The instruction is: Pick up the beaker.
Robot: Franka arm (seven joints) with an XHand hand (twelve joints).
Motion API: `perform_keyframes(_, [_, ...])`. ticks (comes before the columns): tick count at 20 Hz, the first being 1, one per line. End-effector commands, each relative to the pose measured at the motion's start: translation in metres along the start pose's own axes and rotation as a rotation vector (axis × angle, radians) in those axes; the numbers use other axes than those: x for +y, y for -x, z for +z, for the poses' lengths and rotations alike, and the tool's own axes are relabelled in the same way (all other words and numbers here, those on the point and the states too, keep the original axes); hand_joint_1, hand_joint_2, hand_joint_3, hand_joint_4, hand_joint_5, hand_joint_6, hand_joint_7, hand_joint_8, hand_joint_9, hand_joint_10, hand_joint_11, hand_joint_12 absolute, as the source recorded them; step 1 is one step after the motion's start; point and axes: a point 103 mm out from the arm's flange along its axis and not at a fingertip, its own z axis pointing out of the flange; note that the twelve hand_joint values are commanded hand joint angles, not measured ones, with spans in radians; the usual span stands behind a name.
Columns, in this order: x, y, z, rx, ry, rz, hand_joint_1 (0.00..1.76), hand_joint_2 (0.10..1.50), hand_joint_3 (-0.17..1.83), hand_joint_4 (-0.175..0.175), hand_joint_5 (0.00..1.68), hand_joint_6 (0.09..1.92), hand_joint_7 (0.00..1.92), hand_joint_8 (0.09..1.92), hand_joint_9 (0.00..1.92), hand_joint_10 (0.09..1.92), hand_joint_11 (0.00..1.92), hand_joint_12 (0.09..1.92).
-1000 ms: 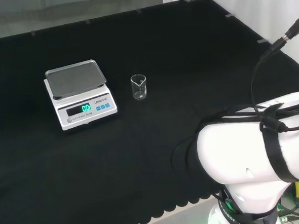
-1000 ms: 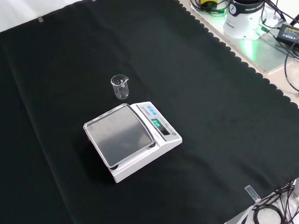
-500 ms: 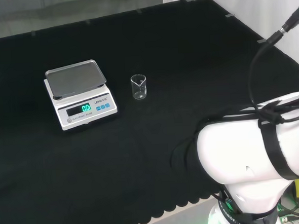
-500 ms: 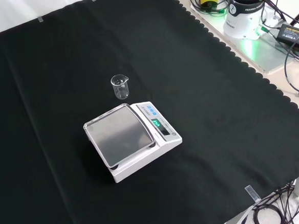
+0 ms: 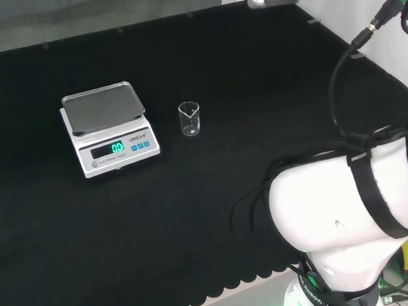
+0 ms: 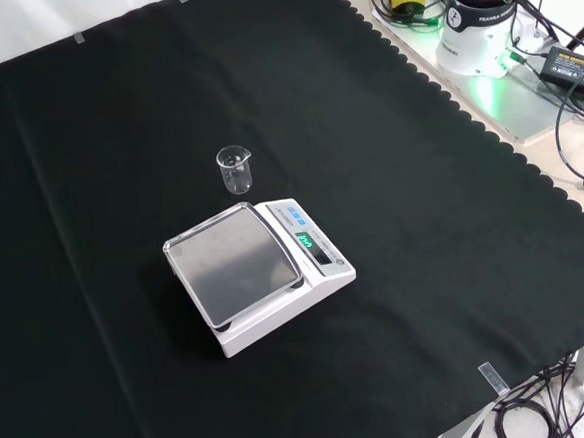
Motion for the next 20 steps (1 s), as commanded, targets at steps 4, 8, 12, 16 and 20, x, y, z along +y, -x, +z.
perform_keyframes(4, [0.049, 0.003, 0.039, 0.042, -0.018, -0.022, 0.17, 0.85, 0.15, -0.038, 0.07, 0.09, 0.00, 0.67, 0.00, 0.83, 0.10, 1.48])
perform_keyframes(8, [0.069, -0.005, 0.060, 0.045, -0.055, -0.034, 0.18, 0.85, 0.14, -0.039, 0.08, 0.09, 0.00, 0.70, 0.00, 0.86, 0.11, 1.48])
perform_keyframes(12, [0.083, -0.006, 0.083, 0.070, -0.084, -0.042, 0.18, 0.85, 0.14, -0.041, 0.09, 0.09, 0.00, 0.72, 0.00, 0.88, 0.12, 1.48])
perform_keyframes(16, [0.097, -0.009, 0.108, 0.104, -0.123, -0.059, 0.19, 0.85, 0.13, -0.043, 0.10, 0.09, 0.00, 0.73, 0.00, 0.89, 0.13, 1.48])
perform_keyframes(20, [0.107, -0.006, 0.130, 0.125, -0.169, -0.067, 0.19, 0.85, 0.13, -0.044, 0.10, 0.09, 0.00, 0.74, 0.00, 0.90, 0.13, 1.48])
